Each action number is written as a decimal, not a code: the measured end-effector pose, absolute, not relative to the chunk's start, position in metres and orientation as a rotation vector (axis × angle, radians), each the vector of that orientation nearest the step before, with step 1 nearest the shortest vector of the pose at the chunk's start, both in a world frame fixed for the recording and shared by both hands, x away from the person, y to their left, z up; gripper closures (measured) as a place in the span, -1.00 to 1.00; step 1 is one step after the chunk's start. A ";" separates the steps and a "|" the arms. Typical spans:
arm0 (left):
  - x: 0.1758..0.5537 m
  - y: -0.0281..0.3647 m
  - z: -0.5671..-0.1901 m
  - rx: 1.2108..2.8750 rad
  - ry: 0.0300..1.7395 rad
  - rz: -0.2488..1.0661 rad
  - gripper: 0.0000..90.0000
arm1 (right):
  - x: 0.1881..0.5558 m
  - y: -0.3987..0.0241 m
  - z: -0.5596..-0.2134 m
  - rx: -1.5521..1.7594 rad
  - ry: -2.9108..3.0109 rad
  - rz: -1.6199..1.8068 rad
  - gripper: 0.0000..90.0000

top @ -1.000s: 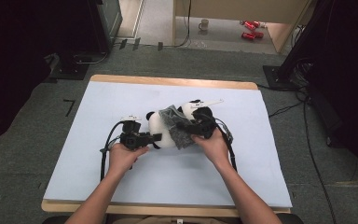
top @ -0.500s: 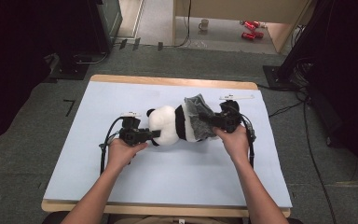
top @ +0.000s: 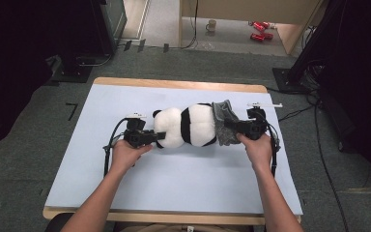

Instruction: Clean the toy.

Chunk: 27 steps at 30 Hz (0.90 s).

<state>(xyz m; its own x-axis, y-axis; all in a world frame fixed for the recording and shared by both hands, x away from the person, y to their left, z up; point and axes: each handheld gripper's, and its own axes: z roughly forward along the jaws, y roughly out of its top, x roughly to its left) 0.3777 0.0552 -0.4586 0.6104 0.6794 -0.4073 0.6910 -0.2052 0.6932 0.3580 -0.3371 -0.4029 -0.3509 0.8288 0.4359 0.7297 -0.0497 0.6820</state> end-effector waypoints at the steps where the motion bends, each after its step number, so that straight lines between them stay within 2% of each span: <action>1: 0.378 0.055 -0.459 1.919 1.089 -0.016 0.40 | 0.357 -0.338 -0.399 1.715 2.080 1.378 0.76; 10: 0.383 0.056 -0.458 1.928 1.073 -0.029 0.36 | 0.340 -0.301 -0.373 1.528 2.171 1.455 0.76; 18: 0.384 0.058 -0.459 1.914 1.066 -0.039 0.32 | 0.341 -0.270 -0.392 1.468 2.298 1.369 0.76; 27: 0.383 0.060 -0.457 1.875 1.047 -0.036 -0.01 | 0.349 -0.279 -0.398 1.471 2.251 1.380 0.76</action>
